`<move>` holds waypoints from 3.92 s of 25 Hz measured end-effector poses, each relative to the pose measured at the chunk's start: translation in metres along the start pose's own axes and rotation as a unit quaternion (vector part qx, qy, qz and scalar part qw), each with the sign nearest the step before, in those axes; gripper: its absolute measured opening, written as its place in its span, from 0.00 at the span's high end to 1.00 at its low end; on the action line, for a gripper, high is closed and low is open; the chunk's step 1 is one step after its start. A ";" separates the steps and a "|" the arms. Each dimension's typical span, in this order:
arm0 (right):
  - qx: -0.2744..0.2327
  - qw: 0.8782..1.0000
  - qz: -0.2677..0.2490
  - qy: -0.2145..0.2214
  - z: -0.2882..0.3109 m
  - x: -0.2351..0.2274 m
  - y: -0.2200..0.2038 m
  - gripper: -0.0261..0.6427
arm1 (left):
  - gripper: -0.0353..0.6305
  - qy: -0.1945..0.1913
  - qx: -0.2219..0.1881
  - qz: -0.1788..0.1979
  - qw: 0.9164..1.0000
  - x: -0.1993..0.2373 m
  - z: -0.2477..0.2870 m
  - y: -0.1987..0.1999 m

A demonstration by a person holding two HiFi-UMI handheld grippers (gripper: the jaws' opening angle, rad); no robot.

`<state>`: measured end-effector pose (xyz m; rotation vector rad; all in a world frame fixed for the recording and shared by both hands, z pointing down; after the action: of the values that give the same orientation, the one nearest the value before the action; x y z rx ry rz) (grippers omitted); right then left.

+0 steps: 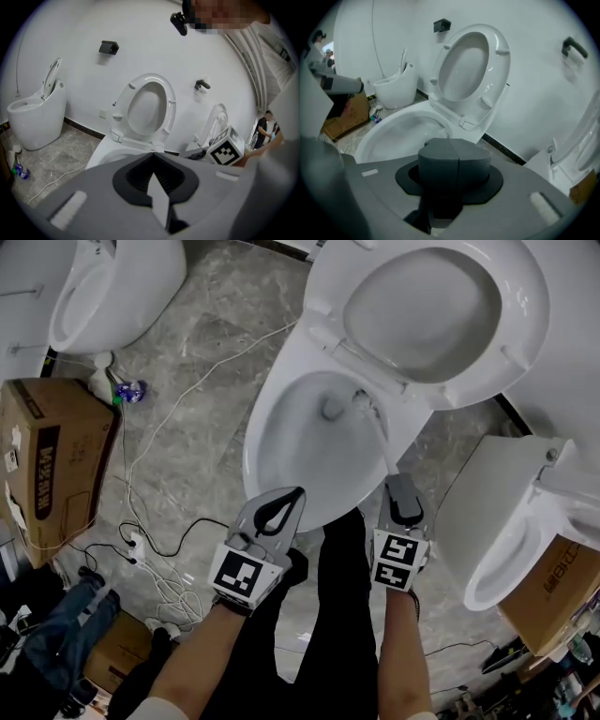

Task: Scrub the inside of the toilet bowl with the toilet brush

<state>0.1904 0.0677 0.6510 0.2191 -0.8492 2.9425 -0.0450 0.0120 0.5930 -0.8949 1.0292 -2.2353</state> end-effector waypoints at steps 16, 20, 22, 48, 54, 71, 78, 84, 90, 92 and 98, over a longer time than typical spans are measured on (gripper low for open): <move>-0.089 0.968 0.181 0.147 0.044 0.007 0.034 0.72 | 0.94 0.024 -0.004 0.001 1.000 0.007 -0.007 0.002; -0.084 0.965 0.169 0.181 0.050 0.021 0.044 0.72 | 0.94 0.034 -0.011 -0.005 0.999 0.009 -0.013 0.003; -0.076 0.965 0.160 0.194 0.052 0.027 0.046 0.72 | 0.94 0.039 -0.014 -0.005 0.999 0.010 -0.016 0.004; 0.022 0.986 -0.077 0.144 0.054 0.087 -0.009 0.72 | 0.94 0.050 -0.014 -0.027 0.998 0.022 -0.010 -0.019; -0.002 0.985 -0.117 0.126 0.072 0.079 0.008 0.72 | 0.94 0.049 -0.017 -0.023 0.998 0.029 0.005 -0.023; 0.031 0.968 -0.236 0.080 0.090 0.030 0.021 0.72 | 0.94 0.054 -0.022 -0.018 0.998 0.040 0.011 -0.023; 0.089 0.961 -0.250 0.081 0.079 0.044 -0.004 0.72 | 0.94 0.049 -0.025 -0.022 0.998 0.034 0.006 -0.020; 0.102 0.960 -0.233 0.113 0.065 0.075 -0.013 0.72 | 0.94 0.051 -0.020 -0.032 0.998 0.033 -0.003 -0.022; 0.099 0.969 -0.197 0.111 0.063 0.092 -0.008 0.72 | 0.94 0.053 -0.025 -0.040 0.997 0.035 -0.009 -0.019; 0.102 0.970 -0.194 0.104 0.070 0.096 -0.007 0.72 | 0.94 0.053 -0.026 -0.040 0.997 0.036 -0.008 -0.019; 0.113 0.971 -0.197 0.078 0.098 0.097 0.002 0.72 | 0.94 0.048 -0.024 -0.036 0.998 0.039 0.003 -0.024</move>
<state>0.1054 0.0163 0.7475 0.1449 -0.3932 2.6300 -0.0723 -0.0019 0.6270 -0.8645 1.1149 -2.3422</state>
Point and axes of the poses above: the fingertips, and each gripper's own axes: z forward along the fingers, x to its left, y out of its top, the point moved 8 cm from there along -z, backward along the fingers, and after that the axes turned 4 degrees about x, right-handed, at the moved point
